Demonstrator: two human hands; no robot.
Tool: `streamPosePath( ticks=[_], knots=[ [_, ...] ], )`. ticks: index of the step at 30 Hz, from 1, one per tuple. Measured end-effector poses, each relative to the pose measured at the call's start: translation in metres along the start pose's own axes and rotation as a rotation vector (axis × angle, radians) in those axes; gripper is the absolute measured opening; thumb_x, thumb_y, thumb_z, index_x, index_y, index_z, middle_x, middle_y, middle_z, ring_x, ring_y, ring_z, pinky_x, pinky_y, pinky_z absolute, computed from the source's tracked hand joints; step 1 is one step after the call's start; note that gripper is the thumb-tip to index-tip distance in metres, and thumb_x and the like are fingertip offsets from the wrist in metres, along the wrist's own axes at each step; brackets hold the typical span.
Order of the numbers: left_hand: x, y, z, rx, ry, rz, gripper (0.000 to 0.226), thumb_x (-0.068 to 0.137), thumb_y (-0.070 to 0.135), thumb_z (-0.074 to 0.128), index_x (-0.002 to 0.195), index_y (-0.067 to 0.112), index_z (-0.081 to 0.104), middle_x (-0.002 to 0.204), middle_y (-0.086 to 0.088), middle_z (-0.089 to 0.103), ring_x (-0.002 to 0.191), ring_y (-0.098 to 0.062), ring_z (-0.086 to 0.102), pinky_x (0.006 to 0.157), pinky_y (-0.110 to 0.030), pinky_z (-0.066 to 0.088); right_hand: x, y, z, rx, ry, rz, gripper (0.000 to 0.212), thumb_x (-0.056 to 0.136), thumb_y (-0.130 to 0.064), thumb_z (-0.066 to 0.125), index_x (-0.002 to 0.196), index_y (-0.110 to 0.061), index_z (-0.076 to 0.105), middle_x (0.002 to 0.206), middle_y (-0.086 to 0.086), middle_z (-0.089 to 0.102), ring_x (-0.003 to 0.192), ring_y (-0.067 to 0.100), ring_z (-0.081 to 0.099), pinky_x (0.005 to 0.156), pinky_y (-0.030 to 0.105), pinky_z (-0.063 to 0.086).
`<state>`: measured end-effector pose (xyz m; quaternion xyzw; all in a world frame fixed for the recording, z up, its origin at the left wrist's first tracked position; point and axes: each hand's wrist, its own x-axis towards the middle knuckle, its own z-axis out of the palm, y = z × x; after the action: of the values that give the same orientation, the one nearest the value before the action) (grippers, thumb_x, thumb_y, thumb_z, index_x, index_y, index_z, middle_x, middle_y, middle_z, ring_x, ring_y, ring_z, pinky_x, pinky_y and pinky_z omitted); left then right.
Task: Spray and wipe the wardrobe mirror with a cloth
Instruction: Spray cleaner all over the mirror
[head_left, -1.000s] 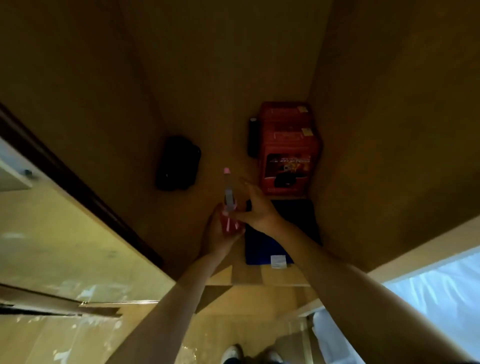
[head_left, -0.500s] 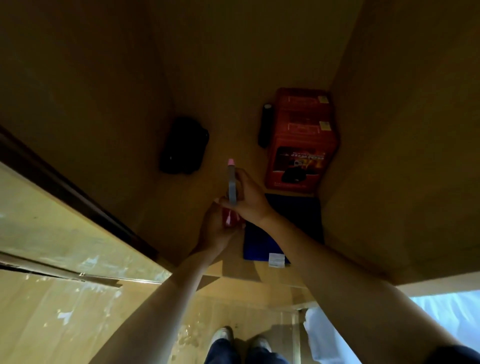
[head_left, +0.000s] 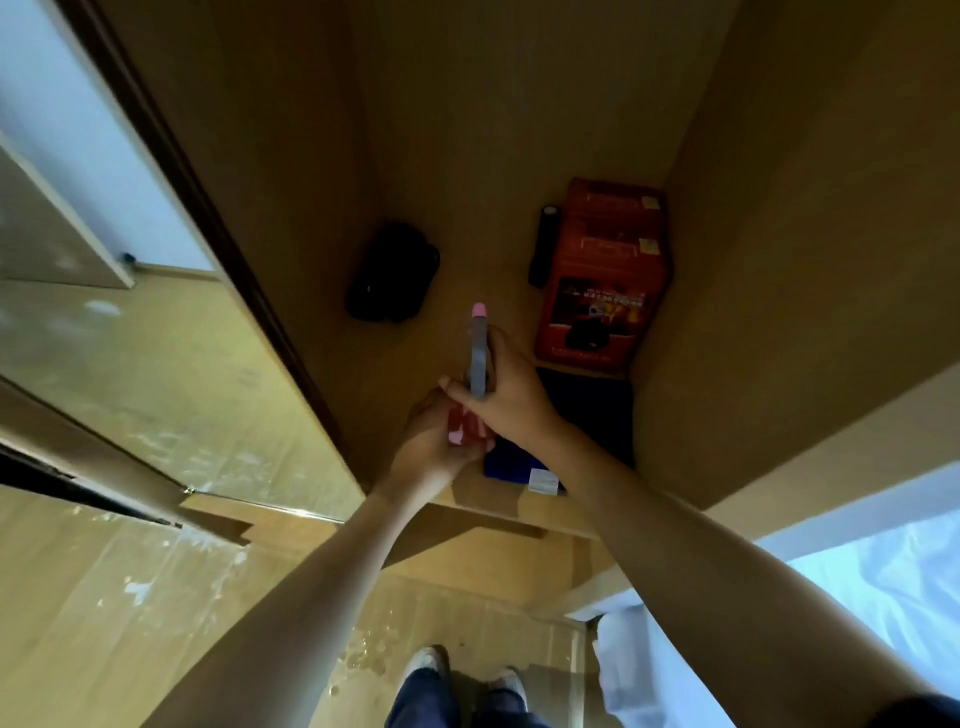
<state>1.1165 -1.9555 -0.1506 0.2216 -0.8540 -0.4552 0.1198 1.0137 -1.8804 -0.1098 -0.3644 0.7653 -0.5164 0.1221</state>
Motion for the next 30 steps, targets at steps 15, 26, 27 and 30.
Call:
streamPosePath(
  ticks=[15,26,27,30],
  knots=[
    [-0.092,0.02,-0.054,-0.03,-0.095,0.36,0.066,0.067,0.042,0.073,0.121,0.009,0.054,0.104,-0.003,0.067,0.099,-0.017,0.065,0.09,-0.042,0.054,-0.097,-0.1,0.029,0.029,0.272,0.036,0.044,0.076,-0.013,0.069,0.116,-0.008,0.05,0.107,0.016,0.062,0.072,0.027,0.059,0.062,0.03,0.05],
    [-0.192,-0.003,-0.152,-0.186,-0.305,0.367,0.054,0.068,0.018,0.082,0.113,0.028,0.053,0.101,0.004,0.067,0.093,-0.013,0.067,0.087,-0.044,0.056,-0.173,-0.194,0.118,0.086,0.484,-0.017,0.051,0.071,-0.02,0.063,0.12,-0.013,0.051,0.114,-0.002,0.063,0.079,0.007,0.056,0.068,0.019,0.045],
    [-0.199,-0.004,-0.158,-0.193,-0.295,0.362,0.053,0.068,0.021,0.081,0.111,0.03,0.053,0.102,0.004,0.067,0.094,-0.013,0.067,0.087,-0.044,0.056,-0.177,-0.201,0.122,0.089,0.48,-0.022,0.05,0.07,-0.021,0.062,0.119,-0.012,0.052,0.109,-0.001,0.063,0.077,0.006,0.055,0.067,0.018,0.044],
    [-0.219,-0.004,-0.173,-0.213,-0.238,0.347,0.052,0.064,0.034,0.08,0.109,0.035,0.054,0.105,0.003,0.066,0.097,-0.014,0.067,0.087,-0.044,0.056,-0.185,-0.22,0.131,0.062,0.443,-0.043,0.049,0.072,-0.021,0.064,0.119,-0.011,0.053,0.096,0.002,0.063,0.071,0.006,0.054,0.063,0.015,0.043]
  ],
)
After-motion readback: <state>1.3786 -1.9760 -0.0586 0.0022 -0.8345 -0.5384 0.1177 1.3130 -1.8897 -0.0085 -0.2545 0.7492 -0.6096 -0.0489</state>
